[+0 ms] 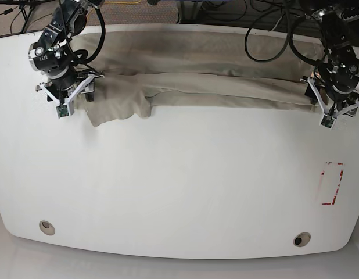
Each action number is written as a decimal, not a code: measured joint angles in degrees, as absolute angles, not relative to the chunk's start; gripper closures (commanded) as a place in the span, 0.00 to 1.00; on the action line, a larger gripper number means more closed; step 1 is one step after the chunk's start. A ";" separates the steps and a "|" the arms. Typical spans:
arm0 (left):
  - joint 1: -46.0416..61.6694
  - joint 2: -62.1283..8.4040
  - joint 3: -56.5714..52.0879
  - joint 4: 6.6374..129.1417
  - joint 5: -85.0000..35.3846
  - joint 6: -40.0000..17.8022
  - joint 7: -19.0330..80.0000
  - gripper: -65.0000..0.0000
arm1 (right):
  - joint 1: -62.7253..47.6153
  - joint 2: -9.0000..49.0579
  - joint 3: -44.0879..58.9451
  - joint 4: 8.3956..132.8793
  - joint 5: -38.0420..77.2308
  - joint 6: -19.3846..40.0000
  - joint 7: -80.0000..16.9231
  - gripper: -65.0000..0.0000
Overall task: Layout the t-shirt on the table in an organized manner, then fold the t-shirt properly
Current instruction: 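Lower the folded hem onto the shirt and smooth it with both grippers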
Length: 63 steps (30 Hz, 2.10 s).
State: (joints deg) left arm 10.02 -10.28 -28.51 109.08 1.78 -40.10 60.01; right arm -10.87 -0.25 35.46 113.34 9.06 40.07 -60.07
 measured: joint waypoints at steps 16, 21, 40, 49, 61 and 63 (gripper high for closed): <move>15.64 -11.25 -30.89 103.15 0.64 -40.36 60.03 0.69 | -11.44 -0.21 35.31 105.25 7.11 40.10 -60.10 0.86; 15.73 -14.11 -33.67 103.15 1.10 -40.32 60.01 0.65 | -11.79 0.34 35.42 105.47 6.90 40.01 -59.81 0.86; 12.19 -14.00 -33.08 110.91 0.71 -40.16 64.23 0.65 | -12.21 0.01 35.27 105.75 7.33 40.07 -59.83 0.87; 12.03 -13.72 -33.61 111.39 1.04 -40.14 64.90 0.65 | -12.12 -0.34 35.24 106.02 7.33 40.07 -59.83 0.87; 9.91 -10.37 -33.58 101.73 1.45 -40.14 63.35 0.65 | -9.91 -2.74 30.15 106.61 7.46 39.99 -59.81 0.87; 10.63 -10.61 -33.74 100.27 1.89 -40.10 62.00 0.65 | -10.00 -2.96 29.47 106.61 7.79 40.12 -59.77 0.87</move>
